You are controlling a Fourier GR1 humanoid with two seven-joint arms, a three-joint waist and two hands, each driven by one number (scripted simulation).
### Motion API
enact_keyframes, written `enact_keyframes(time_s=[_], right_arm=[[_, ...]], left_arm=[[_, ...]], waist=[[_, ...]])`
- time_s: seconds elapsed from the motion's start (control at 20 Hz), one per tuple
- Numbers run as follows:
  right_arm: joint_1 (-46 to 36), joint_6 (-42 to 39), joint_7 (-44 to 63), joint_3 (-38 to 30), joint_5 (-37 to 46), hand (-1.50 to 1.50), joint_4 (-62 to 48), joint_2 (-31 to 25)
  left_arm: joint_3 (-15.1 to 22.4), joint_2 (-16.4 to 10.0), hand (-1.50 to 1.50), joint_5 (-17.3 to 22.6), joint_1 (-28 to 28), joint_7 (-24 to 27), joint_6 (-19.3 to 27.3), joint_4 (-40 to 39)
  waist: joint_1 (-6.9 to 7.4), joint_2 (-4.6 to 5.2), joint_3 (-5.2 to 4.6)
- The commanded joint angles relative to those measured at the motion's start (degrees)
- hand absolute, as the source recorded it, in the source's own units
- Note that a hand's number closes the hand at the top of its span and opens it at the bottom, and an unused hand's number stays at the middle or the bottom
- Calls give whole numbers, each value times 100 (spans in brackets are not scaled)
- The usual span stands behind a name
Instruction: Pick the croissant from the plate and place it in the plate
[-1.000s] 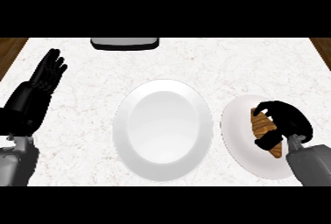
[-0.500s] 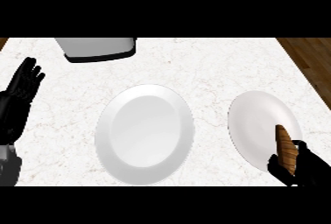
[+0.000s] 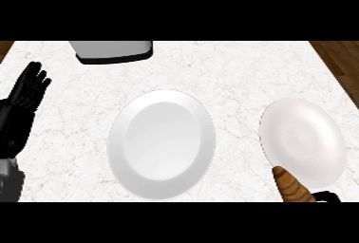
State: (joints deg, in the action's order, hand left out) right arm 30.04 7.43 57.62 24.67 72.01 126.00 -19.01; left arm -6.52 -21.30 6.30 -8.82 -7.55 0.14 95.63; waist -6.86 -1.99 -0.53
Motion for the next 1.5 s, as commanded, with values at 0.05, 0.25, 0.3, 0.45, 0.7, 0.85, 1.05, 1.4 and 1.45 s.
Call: enact_keyframes(time_s=[0.05, 0.25, 0.3, 0.45, 0.7, 0.85, 1.05, 1.4, 1.45], right_arm=[[293, 297, 287, 1217, 1368, 150, 1424, 388], [278, 161, 272, 2394, 2378, 150, 1994, 752], [185, 75, 343, 2697, 2723, 150, 1871, 959], [-202, -247, 496, 3484, 3421, 150, 1458, 1670], [-1232, -658, 1349, 3922, 3633, 150, 892, 1873], [-1573, -399, 1481, 3701, 3285, 150, 601, 1865], [-1751, -298, 1502, 3481, 2776, 150, 513, 1857], [-2069, 48, 1498, 2586, 1993, 150, 57, 1856], [-2139, -22, 1456, 2379, 1861, 150, 74, 1857]], left_arm=[[192, 114, 0, -66, -77, -28, 11, 155], [166, -20, 0, -2, -208, -87, -164, 72], [374, 219, 0, -108, -60, 25, -62, 193], [236, 99, 0, -34, -437, -221, -57, 135], [359, 239, 0, -52, -507, -6, -178, -117], [481, 342, 0, -157, -758, -238, -18, -34], [473, 250, 0, -170, -802, -125, -153, -113], [596, 433, 0, -170, -687, 235, -242, -307], [626, 485, 0, -304, -916, 125, -62, -299]], waist=[[275, 52, 20], [375, 73, 16], [470, 100, 20], [543, 139, 20], [687, 215, 28], [726, 235, 31], [835, 273, 33], [979, 375, 31], [939, 381, 38]])
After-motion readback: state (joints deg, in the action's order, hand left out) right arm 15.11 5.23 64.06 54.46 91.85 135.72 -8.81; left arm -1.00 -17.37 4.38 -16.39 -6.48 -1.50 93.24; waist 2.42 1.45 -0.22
